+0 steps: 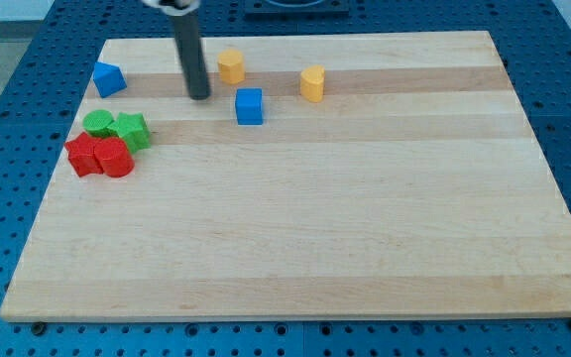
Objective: Push the red blocks slightly to the right
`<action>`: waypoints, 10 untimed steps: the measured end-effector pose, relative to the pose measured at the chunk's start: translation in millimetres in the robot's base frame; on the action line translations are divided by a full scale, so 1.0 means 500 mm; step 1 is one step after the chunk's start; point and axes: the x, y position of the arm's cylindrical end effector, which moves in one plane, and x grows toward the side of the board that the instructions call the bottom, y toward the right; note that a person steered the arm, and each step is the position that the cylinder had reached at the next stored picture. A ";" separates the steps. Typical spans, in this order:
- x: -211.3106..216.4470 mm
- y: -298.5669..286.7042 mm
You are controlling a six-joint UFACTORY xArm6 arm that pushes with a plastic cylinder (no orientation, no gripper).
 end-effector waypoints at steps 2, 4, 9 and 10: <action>0.086 0.060; 0.314 0.196; 0.386 -0.287; 0.379 -0.286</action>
